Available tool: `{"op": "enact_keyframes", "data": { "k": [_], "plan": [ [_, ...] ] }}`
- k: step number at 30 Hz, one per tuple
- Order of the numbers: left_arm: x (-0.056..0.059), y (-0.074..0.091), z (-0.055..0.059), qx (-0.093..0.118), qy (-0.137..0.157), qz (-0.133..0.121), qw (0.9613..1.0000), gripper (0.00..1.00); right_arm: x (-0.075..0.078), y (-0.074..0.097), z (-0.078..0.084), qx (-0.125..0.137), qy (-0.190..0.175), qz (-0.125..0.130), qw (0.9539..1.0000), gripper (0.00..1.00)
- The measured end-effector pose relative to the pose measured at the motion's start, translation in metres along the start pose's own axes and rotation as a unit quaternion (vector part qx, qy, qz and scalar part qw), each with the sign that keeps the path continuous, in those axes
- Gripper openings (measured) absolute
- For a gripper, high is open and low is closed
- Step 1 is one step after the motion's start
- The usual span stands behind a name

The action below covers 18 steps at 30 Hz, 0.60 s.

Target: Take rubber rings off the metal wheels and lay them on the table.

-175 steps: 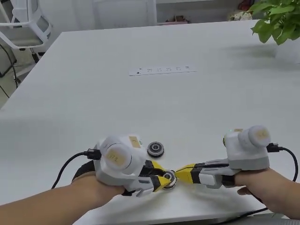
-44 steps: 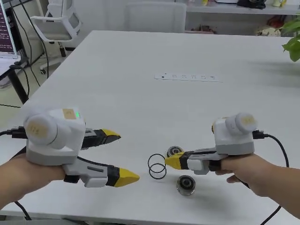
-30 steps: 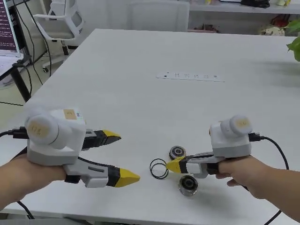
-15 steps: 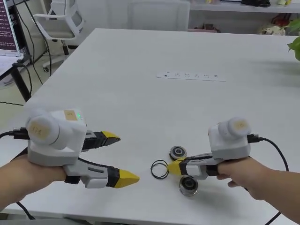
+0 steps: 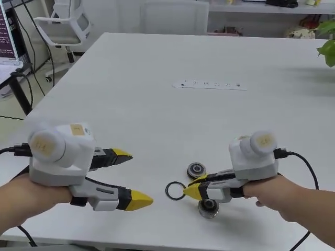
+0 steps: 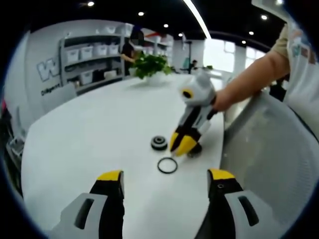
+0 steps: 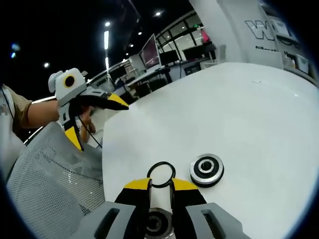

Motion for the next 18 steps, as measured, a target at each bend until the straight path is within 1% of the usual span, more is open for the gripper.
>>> {"op": "enact_keyframes", "data": {
  "k": [6, 12, 16, 18],
  "plan": [
    [-0.002, -0.003, -0.004, -0.001, -0.005, 0.001, 1.0, 0.68, -0.002, 0.012, -0.01, 0.026, 0.002, 0.002, 0.9997, 0.16],
    [-0.007, -0.009, -0.01, -0.002, -0.012, 0.002, 0.9999, 0.68, -0.002, 0.024, -0.017, 0.041, 0.014, 0.01, 0.999, 0.18],
    [-0.009, -0.015, -0.015, -0.001, -0.012, 0.002, 0.9999, 0.69, 0.001, 0.033, -0.02, 0.052, 0.018, 0.018, 0.9983, 0.19],
    [-0.01, -0.018, -0.017, 0.0, -0.013, 0.003, 0.9999, 0.69, 0.002, 0.036, -0.02, 0.052, 0.02, 0.021, 0.9982, 0.2]
  ]
}}
Point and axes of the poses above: the centre of the closed fingertips' face, and the gripper's own axes: y roughly backward along the fingers, x roughly to its right, z roughly out of its underside, the point moved 4 cm from there along y, roughly backward along the fingers, and after that the axes turned 12 degrees about -z, right-handed, at the moved point
